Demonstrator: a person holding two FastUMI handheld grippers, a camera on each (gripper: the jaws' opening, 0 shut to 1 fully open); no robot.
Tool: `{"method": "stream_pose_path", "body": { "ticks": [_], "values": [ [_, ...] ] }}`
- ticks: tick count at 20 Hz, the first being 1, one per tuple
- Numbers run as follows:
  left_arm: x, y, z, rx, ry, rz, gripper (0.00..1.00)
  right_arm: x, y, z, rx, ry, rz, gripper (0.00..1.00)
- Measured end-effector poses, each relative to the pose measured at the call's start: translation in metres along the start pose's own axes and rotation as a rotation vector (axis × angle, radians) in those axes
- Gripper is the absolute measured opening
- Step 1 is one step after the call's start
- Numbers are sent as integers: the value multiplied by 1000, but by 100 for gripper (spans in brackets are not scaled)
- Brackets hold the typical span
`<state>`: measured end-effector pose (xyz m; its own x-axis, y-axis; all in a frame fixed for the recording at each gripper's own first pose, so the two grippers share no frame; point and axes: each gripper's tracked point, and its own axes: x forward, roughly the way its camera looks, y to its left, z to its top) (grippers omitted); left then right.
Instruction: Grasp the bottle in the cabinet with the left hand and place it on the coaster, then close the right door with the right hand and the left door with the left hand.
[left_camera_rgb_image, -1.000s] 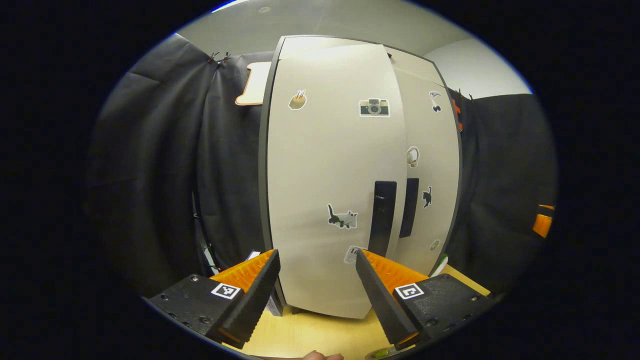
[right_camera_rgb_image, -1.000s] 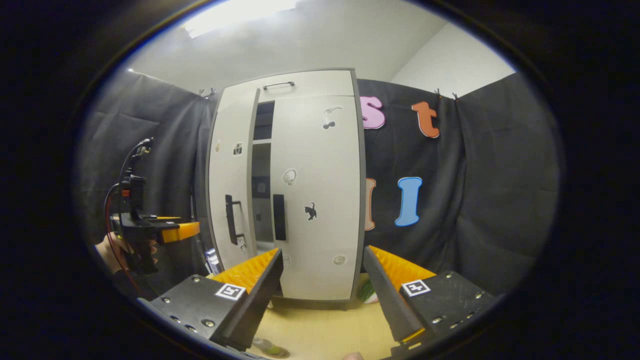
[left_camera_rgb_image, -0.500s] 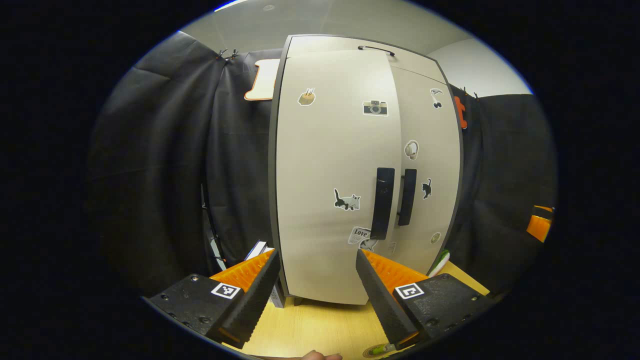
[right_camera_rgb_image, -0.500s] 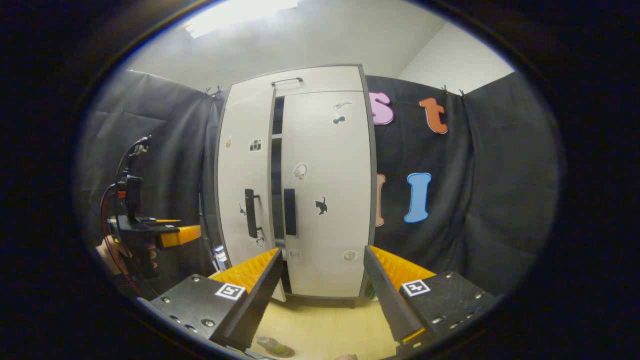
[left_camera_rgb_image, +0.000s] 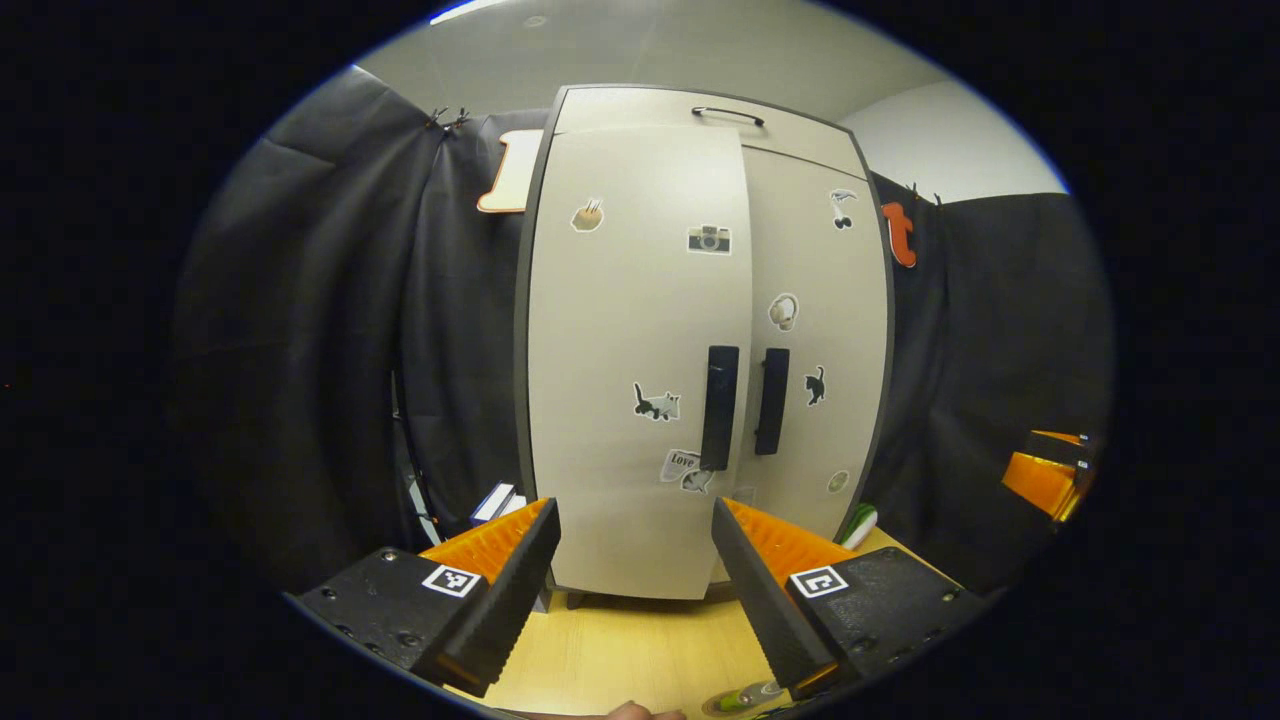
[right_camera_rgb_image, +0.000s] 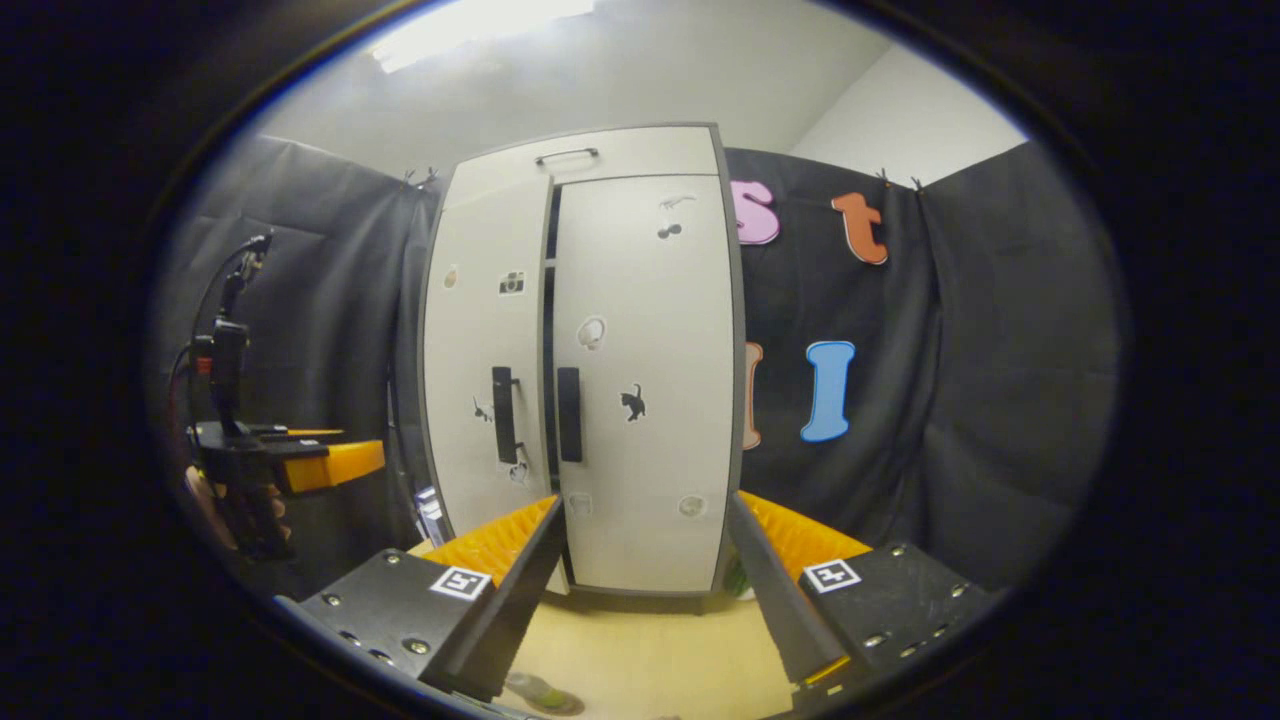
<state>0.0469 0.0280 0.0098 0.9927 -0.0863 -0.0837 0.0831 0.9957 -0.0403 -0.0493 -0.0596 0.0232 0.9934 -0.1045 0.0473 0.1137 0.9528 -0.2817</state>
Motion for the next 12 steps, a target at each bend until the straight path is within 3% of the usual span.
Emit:
{"method": "stream_pose_path", "body": {
  "ticks": [3,8,12],
  "values": [
    [-1,-8,-6,35,1,-5,93,-1,5,-1,-10,-7,19,98],
    [-1,-9,-9,12,0,17,100,1,-2,2,-18,-37,-15,98],
    [2,-10,-7,62,-23,34,97,4,-2,7,-12,-60,-25,98]
  ]
}}
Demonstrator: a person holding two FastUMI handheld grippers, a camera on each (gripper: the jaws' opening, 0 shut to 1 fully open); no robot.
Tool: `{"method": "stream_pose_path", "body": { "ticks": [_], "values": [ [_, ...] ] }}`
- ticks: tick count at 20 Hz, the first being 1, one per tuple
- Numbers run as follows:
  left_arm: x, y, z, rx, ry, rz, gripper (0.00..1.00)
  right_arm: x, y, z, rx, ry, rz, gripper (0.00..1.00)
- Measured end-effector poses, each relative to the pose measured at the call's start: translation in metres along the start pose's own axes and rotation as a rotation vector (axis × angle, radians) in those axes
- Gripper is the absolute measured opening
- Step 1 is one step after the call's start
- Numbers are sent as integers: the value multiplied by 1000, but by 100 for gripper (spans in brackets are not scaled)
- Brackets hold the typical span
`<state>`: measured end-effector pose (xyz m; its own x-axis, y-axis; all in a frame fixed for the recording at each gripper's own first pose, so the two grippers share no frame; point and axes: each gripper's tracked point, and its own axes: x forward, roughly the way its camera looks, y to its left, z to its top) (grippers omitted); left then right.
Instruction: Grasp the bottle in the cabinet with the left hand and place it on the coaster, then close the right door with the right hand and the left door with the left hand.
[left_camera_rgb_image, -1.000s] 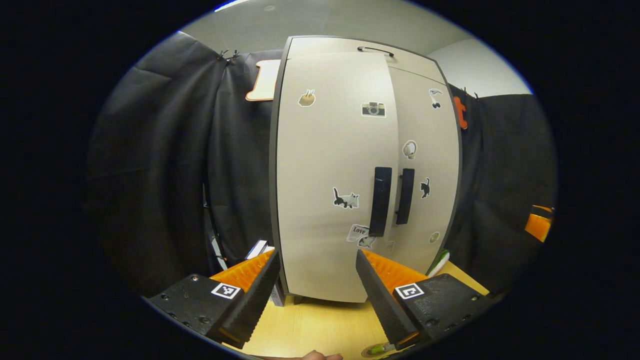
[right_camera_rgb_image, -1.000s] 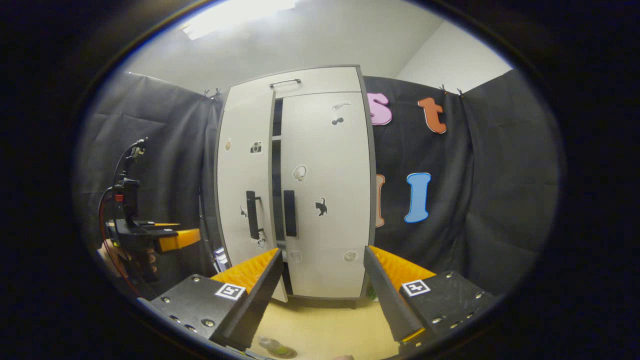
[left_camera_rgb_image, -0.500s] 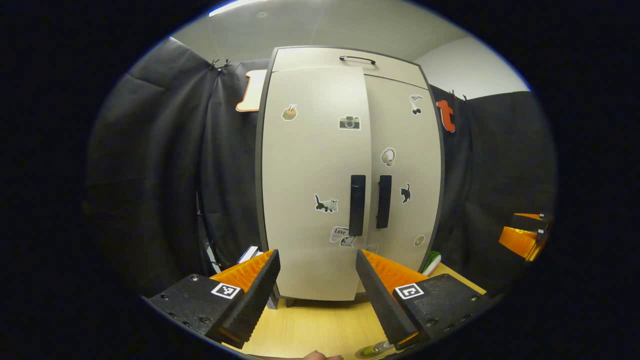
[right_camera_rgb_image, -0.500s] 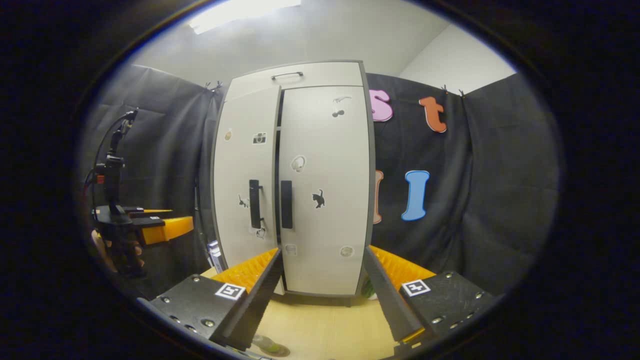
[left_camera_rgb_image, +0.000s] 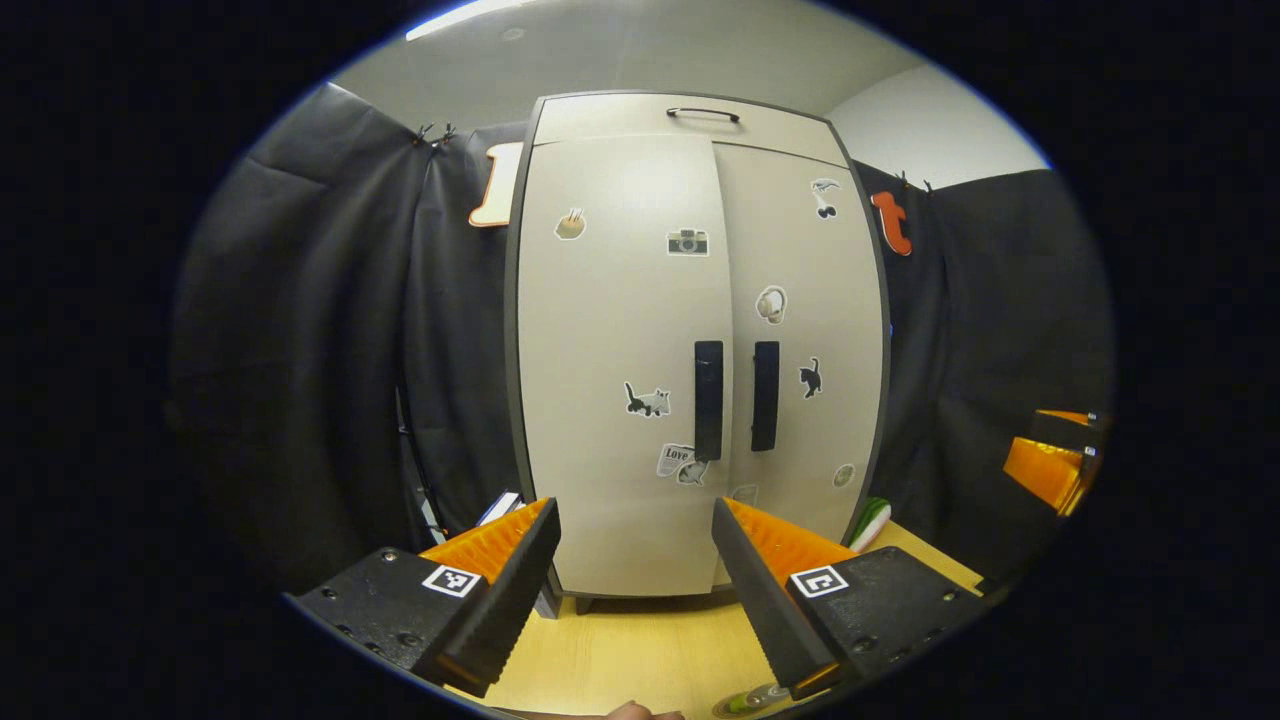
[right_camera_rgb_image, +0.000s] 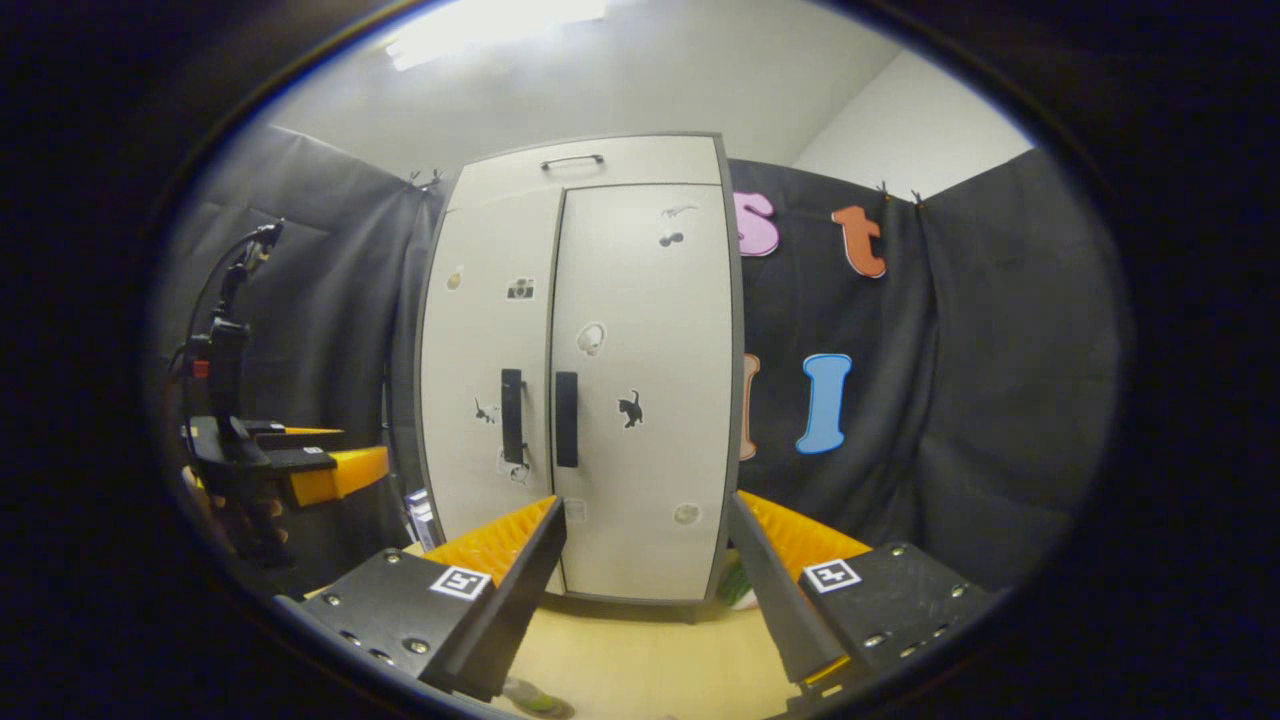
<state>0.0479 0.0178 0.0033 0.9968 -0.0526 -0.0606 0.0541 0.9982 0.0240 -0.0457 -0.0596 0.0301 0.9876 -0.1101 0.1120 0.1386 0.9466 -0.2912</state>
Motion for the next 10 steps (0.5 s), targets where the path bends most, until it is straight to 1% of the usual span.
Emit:
{"method": "stream_pose_path", "body": {
  "ticks": [3,5,6,7,10],
  "values": [
    [4,-6,-1,30,-11,-18,96,4,0,4,-27,-21,-14,98],
    [3,-9,-1,27,-3,-26,95,6,4,1,-13,-11,-8,98],
    [4,-12,1,21,-11,-35,93,9,6,2,0,-11,1,98],
    [5,-15,2,12,-16,-46,95,11,6,3,8,-13,3,98],
    [6,-22,4,3,-29,-73,95,15,0,8,3,-30,-28,98]
  ]
}}
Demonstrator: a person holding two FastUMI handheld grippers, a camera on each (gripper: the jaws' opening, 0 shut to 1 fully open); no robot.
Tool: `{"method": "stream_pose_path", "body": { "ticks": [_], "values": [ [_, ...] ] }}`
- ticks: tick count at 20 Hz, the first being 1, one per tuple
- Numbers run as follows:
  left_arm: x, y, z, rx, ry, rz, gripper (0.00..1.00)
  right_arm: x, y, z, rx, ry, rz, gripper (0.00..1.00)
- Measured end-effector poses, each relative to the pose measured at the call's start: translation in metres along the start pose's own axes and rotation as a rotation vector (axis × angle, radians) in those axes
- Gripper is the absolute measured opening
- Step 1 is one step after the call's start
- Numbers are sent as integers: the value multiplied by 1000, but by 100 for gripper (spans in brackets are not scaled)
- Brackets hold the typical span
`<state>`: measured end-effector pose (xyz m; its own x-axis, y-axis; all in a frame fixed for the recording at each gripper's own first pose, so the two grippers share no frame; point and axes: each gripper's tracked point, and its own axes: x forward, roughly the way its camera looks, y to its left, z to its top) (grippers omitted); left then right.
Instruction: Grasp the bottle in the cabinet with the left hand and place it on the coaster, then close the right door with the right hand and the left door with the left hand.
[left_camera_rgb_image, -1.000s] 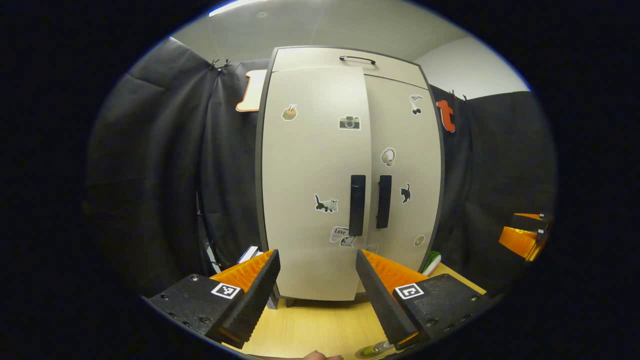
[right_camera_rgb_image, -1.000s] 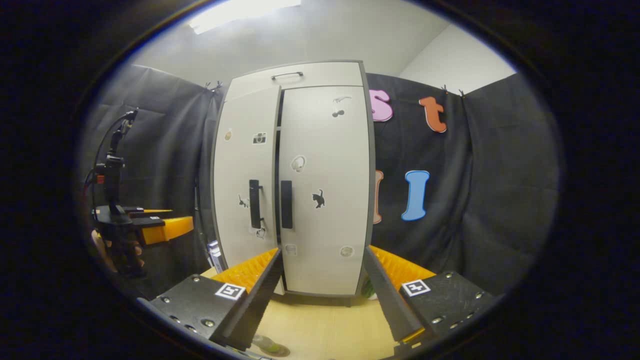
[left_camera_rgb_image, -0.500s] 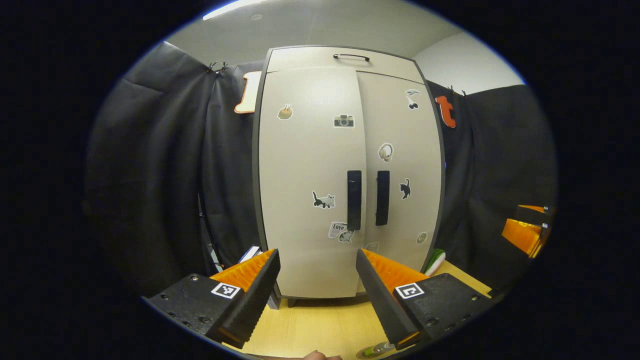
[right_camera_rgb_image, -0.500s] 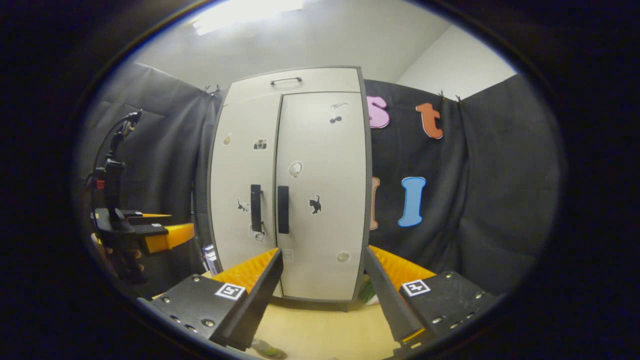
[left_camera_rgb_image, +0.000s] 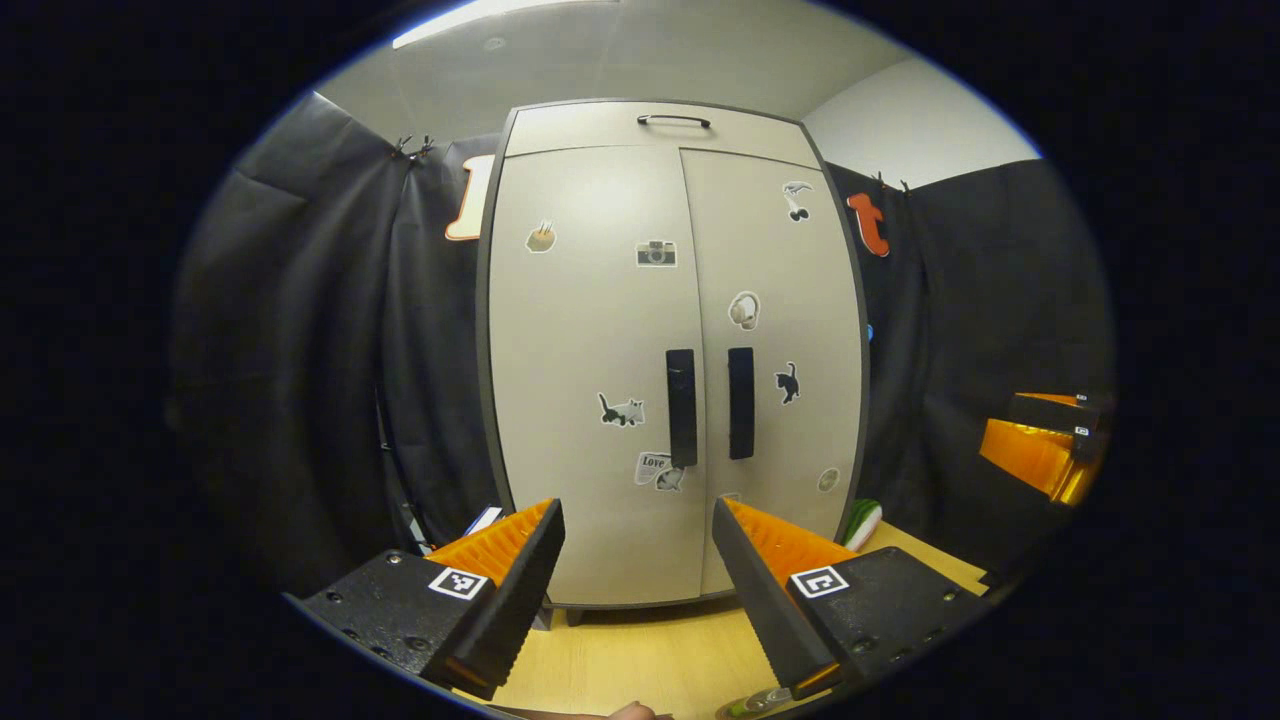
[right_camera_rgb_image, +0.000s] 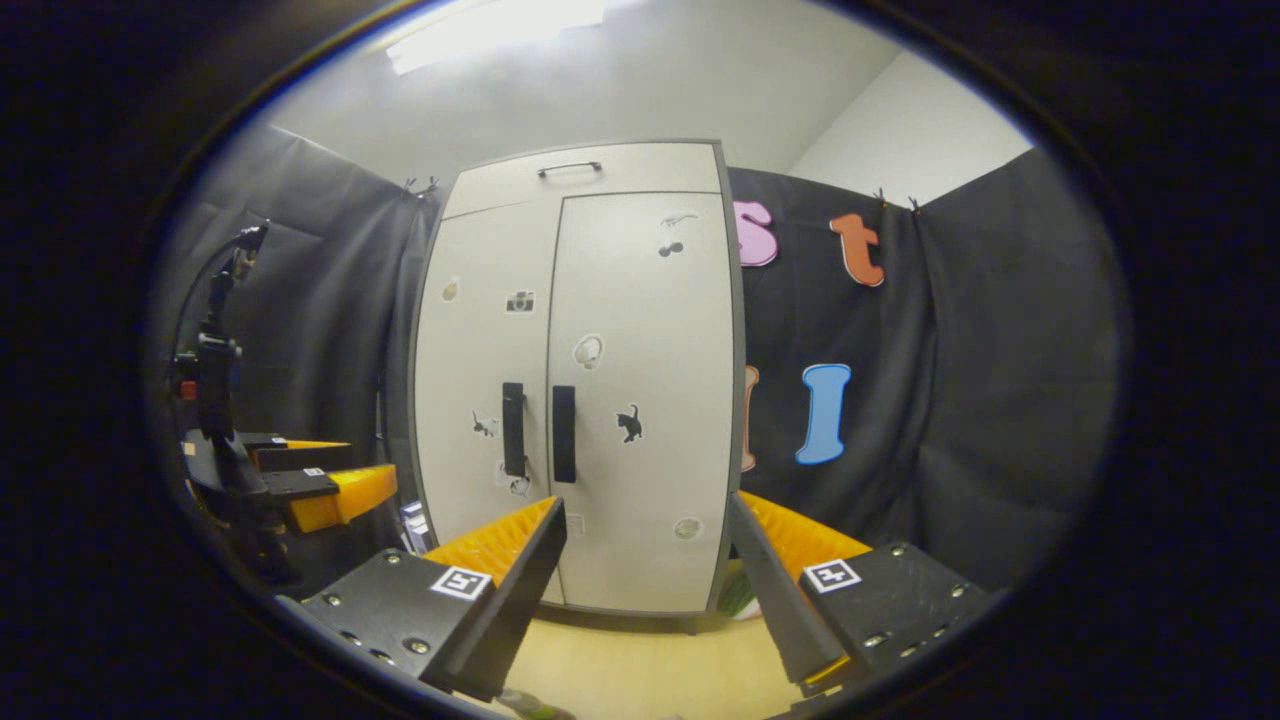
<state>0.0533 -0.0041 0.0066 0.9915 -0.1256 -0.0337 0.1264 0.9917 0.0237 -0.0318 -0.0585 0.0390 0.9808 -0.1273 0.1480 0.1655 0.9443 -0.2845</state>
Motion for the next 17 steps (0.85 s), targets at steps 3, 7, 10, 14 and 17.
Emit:
{"method": "stream_pose_path", "body": {
  "ticks": [3,7,10,14,17],
  "values": [
    [3,0,2,21,-23,-10,95,5,0,-1,-6,6,-27,98],
    [9,4,-3,-8,-13,-27,94,7,8,3,-2,20,-44,98],
    [17,0,-9,-48,-12,-78,95,4,3,7,0,-1,-95,93],
    [27,2,-23,-32,26,-122,95,1,13,3,21,15,-124,98],
    [30,2,-23,-56,16,-148,94,0,28,4,19,10,-117,94]
  ]
}}
